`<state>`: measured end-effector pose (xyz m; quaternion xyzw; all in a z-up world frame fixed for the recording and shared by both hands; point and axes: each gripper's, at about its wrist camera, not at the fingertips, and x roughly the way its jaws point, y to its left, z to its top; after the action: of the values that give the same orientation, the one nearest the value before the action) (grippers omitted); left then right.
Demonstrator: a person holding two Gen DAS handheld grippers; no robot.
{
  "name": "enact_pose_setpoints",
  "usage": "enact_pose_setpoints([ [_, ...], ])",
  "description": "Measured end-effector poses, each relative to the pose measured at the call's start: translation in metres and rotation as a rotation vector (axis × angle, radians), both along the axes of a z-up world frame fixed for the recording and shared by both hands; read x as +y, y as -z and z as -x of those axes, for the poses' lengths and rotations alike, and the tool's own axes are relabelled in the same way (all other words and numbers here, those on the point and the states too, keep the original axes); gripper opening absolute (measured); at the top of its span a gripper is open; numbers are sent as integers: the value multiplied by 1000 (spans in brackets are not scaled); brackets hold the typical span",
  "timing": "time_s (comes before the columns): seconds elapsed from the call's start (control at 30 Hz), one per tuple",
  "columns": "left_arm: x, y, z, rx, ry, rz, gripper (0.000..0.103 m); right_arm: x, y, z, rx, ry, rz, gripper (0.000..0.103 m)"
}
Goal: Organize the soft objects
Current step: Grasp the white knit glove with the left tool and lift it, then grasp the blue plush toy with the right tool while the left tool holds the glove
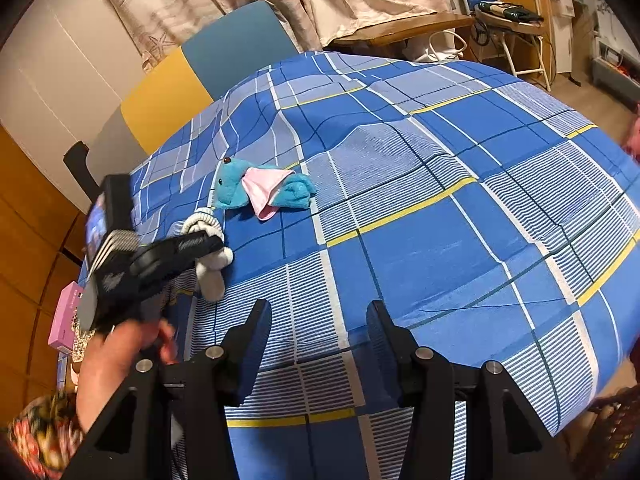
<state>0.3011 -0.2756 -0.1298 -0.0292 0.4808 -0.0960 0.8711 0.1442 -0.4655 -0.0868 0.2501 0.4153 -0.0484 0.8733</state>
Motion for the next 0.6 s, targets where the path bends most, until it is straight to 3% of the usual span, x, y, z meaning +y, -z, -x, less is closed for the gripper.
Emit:
enact_pose_setpoints([
  [0.2, -6, 1, 69, -55, 176, 22, 30, -4, 2, 0, -12, 4, -11, 50],
  [0.33, 4, 13, 96, -27, 219, 46, 30, -1, -1, -3, -55, -16, 21, 51],
  [0.47, 20, 13, 107, -11, 224, 88, 30, 14, -9, -22, -113, -110, 111, 64],
  [0.53, 23, 14, 114, -10, 246, 94, 30, 27, -15, -43, -147, -180, 182, 77],
  [0.6, 27, 14, 120, -16, 267, 89, 30, 43, -18, -75, -156, -273, 266, 82],
])
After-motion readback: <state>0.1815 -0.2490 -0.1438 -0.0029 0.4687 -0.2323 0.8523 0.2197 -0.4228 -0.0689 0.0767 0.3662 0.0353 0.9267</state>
